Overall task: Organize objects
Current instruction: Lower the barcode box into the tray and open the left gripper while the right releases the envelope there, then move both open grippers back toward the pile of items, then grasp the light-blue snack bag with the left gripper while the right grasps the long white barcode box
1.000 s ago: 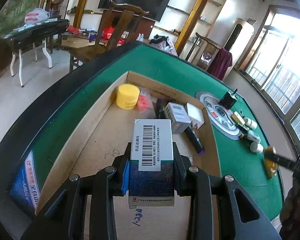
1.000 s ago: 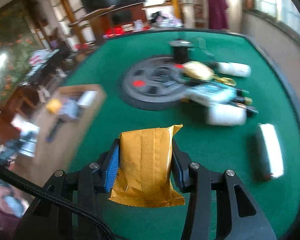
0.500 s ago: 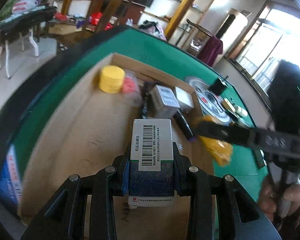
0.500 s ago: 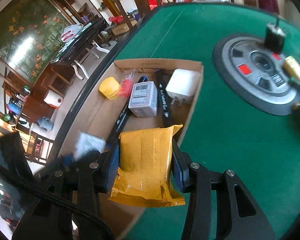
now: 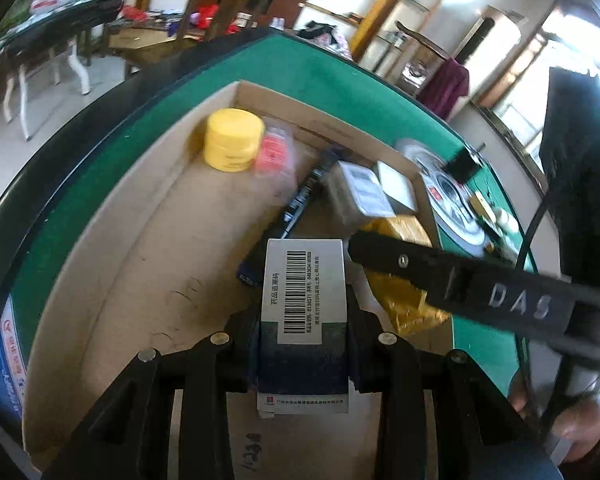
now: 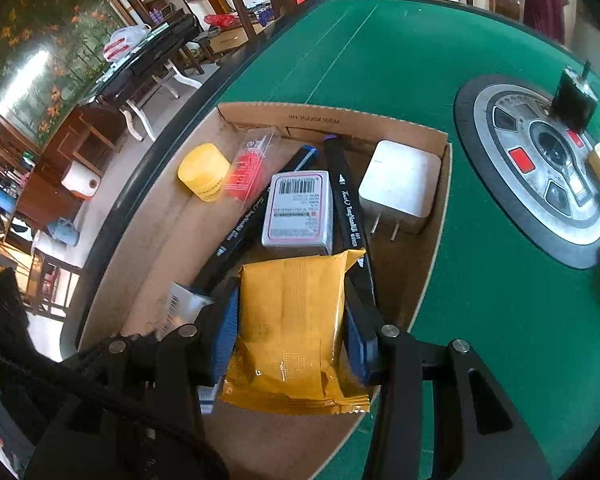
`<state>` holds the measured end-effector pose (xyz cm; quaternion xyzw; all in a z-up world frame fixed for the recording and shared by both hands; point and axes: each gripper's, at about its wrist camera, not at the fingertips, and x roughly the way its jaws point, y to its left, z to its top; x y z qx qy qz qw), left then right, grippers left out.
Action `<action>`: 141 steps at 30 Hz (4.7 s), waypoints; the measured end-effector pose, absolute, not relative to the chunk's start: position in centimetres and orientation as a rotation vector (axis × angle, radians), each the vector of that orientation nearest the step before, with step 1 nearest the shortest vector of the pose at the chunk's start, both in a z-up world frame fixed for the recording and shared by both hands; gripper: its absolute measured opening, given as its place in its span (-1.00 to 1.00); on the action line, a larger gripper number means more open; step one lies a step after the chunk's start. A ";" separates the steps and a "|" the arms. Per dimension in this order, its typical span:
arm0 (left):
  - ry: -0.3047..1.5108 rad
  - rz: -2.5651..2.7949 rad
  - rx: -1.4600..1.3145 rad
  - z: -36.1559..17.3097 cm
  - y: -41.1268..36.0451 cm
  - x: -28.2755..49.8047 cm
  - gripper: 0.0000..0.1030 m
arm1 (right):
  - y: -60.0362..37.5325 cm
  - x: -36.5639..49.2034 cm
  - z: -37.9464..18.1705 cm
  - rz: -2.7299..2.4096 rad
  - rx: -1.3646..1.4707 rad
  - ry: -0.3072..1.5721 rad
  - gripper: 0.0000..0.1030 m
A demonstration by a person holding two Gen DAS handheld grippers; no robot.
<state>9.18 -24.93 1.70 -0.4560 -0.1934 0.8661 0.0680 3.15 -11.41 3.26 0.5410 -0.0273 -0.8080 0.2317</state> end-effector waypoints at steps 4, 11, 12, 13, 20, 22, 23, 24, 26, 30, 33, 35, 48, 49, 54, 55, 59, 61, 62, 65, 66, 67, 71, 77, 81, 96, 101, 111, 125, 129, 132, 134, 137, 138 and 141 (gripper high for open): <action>-0.627 2.617 -1.353 1.5 -25.6 9.5 -0.23 | -11.5 2.9 2.6 -2.224 1.512 -0.056 -0.13; -0.702 2.642 -1.296 2.1 -26.9 10.3 0.05 | -11.2 3.4 2.8 -2.224 1.504 -0.050 -0.04; -0.718 2.640 -1.288 2.2 -27.1 10.4 0.11 | -11.1 3.4 2.9 -2.223 1.503 -0.066 -0.03; -0.738 2.640 -1.276 2.3 -27.4 10.6 0.13 | -11.0 3.4 3.0 -2.223 1.498 -0.078 -0.03; -0.781 2.696 -1.217 3.5 -28.8 11.8 0.25 | -10.8 5.5 5.5 -2.324 1.350 -0.004 -0.03; -0.777 2.721 -1.204 3.9 -28.7 12.2 0.26 | -10.4 6.6 6.6 -2.391 1.281 0.046 0.00; -0.769 2.730 -1.199 4.1 -28.5 12.3 0.26 | -10.1 7.2 7.1 -2.422 1.251 0.067 0.06; -0.755 2.740 -1.195 4.2 -28.3 12.5 0.26 | -9.9 7.7 7.5 -2.448 1.224 0.082 0.08; -0.720 2.757 -1.188 4.6 -27.7 12.6 0.26 | -9.6 8.7 8.4 -2.495 1.173 0.105 0.09; -0.663 2.778 -1.165 5.5 -26.1 12.9 0.26 | -8.5 9.9 9.8 -2.569 1.103 0.121 0.10; -0.624 2.807 -1.135 6.3 -25.1 13.4 0.26 | -7.1 10.7 10.4 -2.617 1.071 0.118 0.11; -0.593 2.823 -1.117 6.8 -24.3 13.6 0.26 | -6.0 11.0 10.6 -2.648 1.056 0.113 0.12; -0.436 2.800 -1.091 8.6 -18.8 14.7 0.26 | 0.7 13.3 11.3 -2.803 0.991 0.066 0.25; -0.427 2.796 -1.093 8.6 -18.4 14.7 0.26 | 1.0 13.4 11.2 -2.808 0.992 0.072 0.25; -0.393 2.782 -1.111 8.6 -17.1 14.7 0.26 | 2.1 13.7 11.0 -2.832 0.987 0.094 0.25; -0.384 2.779 -1.115 8.6 -16.8 14.7 0.26 | 2.3 13.7 10.9 -2.836 0.987 0.095 0.25; -0.359 2.770 -1.124 8.5 -15.8 14.7 0.26 | 3.0 13.6 10.8 -2.847 0.992 0.094 0.25; -0.348 2.765 -1.133 8.4 -15.4 14.7 0.26 | 3.3 13.4 10.7 -2.847 1.000 0.090 0.25; -0.344 2.763 -1.136 8.4 -15.3 14.7 0.26 | 3.5 13.3 10.6 -2.845 1.005 0.089 0.25; -0.323 2.754 -1.140 8.5 -14.7 14.5 0.26 | 4.1 12.8 10.3 -2.835 1.024 0.075 0.25; -0.316 2.749 -1.141 8.5 -14.5 14.4 0.26 | 4.8 12.6 10.1 -2.830 1.038 0.052 0.25; -0.308 2.744 -1.142 8.5 -14.3 14.3 0.26 | 5.5 12.3 10.1 -2.831 1.052 0.024 0.25; -0.300 2.709 -1.164 8.5 -13.8 13.7 0.26 | 10.6 10.7 10.3 -2.866 1.093 -0.170 0.25; -0.259 2.649 -1.100 9.9 -11.7 12.6 0.26 | 22.0 8.1 11.1 -3.004 1.126 -0.543 0.25; -0.167 2.602 -1.045 11.6 -8.0 10.7 0.26 | 27.0 6.9 10.9 -3.035 1.114 -0.719 0.25; 0.084 2.348 -1.172 6.8 9.7 -2.5 0.25 | 35.2 8.1 6.8 -2.956 1.056 -1.153 0.25; 0.211 2.288 -1.257 3.7 12.9 -4.7 0.26 | 35.4 7.6 6.3 -2.922 1.108 -1.182 0.25; 0.153 2.269 -1.172 5.5 10.8 -1.7 -0.24 | 33.9 6.2 5.1 -2.888 1.229 -1.065 0.25; -0.046 2.494 -1.063 9.7 -2.6 6.9 -0.22 | 32.9 5.0 2.8 -2.774 1.372 -1.024 0.25; -0.126 2.529 -1.042 9.6 -5.9 8.8 -0.22 | 32.3 5.1 2.7 -2.777 1.357 -0.983 0.25; -0.159 2.573 -1.018 10.1 -9.1 10.0 -0.22 | 31.6 5.5 3.1 -2.784 1.356 -0.928 0.25; -0.161 2.618 -1.004 10.4 -11.3 10.7 -0.22 | 30.8 6.3 3.6 -2.802 1.398 -0.859 0.25; -0.177 2.675 -1.000 10.2 -14.2 11.0 -0.21 | 28.7 7.4 3.7 -2.806 1.500 -0.664 0.25; -0.194 2.689 -1.005 9.9 -15.2 11.1 -0.21 | 27.9 7.6 3.6 -2.813 1.537 -0.584 0.25; -0.247 2.715 -1.018 9.0 -17.3 11.4 -0.21 | 25.6 8.0 3.3 -2.867 1.612 -0.327 0.25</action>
